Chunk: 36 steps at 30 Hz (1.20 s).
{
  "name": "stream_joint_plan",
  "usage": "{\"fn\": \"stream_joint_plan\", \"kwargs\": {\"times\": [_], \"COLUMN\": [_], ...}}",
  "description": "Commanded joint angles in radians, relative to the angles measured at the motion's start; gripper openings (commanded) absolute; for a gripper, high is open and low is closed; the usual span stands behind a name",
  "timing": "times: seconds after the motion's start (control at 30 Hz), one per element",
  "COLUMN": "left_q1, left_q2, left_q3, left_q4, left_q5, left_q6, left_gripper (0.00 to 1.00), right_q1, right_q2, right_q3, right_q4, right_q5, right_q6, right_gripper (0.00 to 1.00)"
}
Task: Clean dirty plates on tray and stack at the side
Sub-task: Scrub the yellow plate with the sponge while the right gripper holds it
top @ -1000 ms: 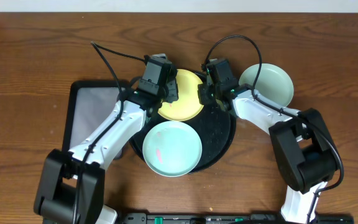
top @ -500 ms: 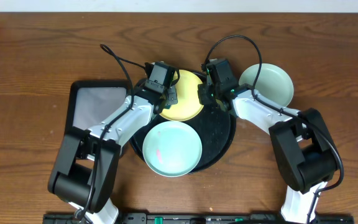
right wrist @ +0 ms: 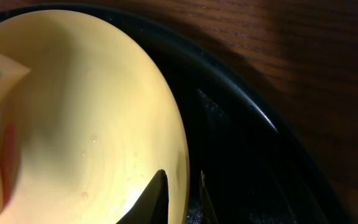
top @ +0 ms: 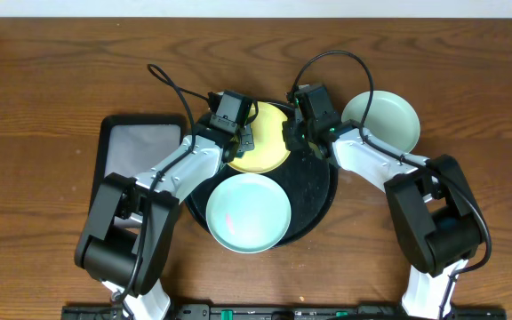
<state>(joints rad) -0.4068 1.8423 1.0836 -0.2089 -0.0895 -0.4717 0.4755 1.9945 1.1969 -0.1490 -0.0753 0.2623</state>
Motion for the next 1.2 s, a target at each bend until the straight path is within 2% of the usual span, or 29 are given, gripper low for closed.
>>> {"fn": "stream_joint_plan", "kwargs": {"times": [0.0, 0.37, 0.43, 0.5, 0.57, 0.73, 1.07, 1.1, 1.17], "left_q1": [0.005, 0.005, 0.004, 0.005, 0.005, 0.005, 0.004, 0.004, 0.004], "left_q2": [0.008, 0.008, 0.008, 0.008, 0.008, 0.008, 0.013, 0.016, 0.021], "left_q3": [0.022, 0.022, 0.021, 0.019, 0.018, 0.018, 0.018, 0.018, 0.018], "left_q4": [-0.006, -0.011, -0.018, -0.022, -0.024, -0.024, -0.033, -0.034, -0.036], "left_q5": [-0.028, -0.028, -0.028, -0.028, -0.028, -0.028, -0.051, -0.054, -0.054], "left_q6": [-0.001, -0.001, -0.001, 0.001, 0.006, 0.006, 0.014, 0.014, 0.014], "left_gripper": [0.23, 0.23, 0.23, 0.23, 0.23, 0.23, 0.23, 0.23, 0.23], "right_q1": [0.011, 0.011, 0.011, 0.011, 0.011, 0.011, 0.011, 0.011, 0.011], "right_q2": [-0.008, 0.004, 0.009, 0.01, 0.011, 0.021, 0.026, 0.027, 0.034], "right_q3": [-0.002, -0.004, -0.004, -0.004, -0.004, -0.004, -0.004, -0.004, -0.004], "right_q4": [-0.001, 0.002, 0.003, 0.003, 0.003, 0.004, 0.004, 0.004, 0.007], "right_q5": [-0.004, -0.003, -0.003, -0.003, -0.003, 0.006, 0.019, 0.019, 0.019], "right_q6": [-0.008, -0.008, -0.008, -0.008, -0.008, -0.008, -0.005, -0.005, -0.005], "right_gripper": [0.15, 0.15, 0.11, 0.03, 0.02, 0.11, 0.05, 0.07, 0.17]}}
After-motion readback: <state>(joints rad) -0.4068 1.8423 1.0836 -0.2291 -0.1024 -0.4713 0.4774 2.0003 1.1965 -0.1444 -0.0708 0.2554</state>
